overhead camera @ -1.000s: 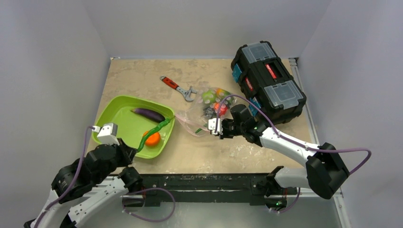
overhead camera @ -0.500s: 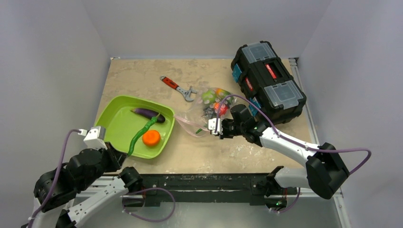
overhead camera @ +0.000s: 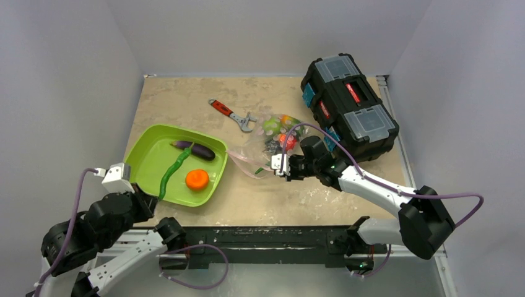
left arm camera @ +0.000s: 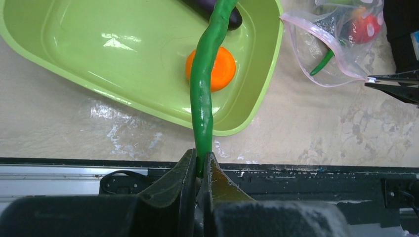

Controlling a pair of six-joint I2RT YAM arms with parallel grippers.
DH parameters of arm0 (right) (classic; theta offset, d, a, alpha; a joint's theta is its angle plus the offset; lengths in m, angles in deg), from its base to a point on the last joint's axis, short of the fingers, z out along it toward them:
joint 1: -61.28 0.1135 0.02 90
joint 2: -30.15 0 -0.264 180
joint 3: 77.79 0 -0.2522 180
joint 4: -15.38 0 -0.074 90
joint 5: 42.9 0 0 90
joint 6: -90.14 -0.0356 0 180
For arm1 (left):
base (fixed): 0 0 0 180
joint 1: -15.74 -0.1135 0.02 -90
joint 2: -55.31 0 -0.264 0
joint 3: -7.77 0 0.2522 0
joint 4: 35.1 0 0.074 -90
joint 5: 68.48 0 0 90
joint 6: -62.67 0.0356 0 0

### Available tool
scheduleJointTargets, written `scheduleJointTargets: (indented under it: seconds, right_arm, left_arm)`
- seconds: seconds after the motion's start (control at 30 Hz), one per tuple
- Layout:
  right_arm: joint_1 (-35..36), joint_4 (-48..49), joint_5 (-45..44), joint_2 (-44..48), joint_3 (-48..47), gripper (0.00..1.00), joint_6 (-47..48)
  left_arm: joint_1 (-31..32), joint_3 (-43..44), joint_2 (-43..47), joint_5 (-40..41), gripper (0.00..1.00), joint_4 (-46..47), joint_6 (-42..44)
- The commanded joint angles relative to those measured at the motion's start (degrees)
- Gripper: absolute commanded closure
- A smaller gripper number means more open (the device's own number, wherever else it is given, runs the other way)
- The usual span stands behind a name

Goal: Open the zip-top bag and remove the fake food
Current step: Place the fake vegetable in the bin.

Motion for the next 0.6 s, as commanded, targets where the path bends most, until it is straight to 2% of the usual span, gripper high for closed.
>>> scheduleJointTargets:
  seconds: [0.0,0.57]
  right_arm:
    - [-0.20,1.00,-0.08,0.08,-2.22,0.97,-0.27]
    - [-0.25,0.86,0.05,0.05,-2.24,0.97,-0.26]
  left_arm:
    - [0.15,0.66,-1.80,4.03,1.00,2.01,-0.61]
    - [0.15,-3.47,-4.39,8.65,1.00,6.72,-0.79]
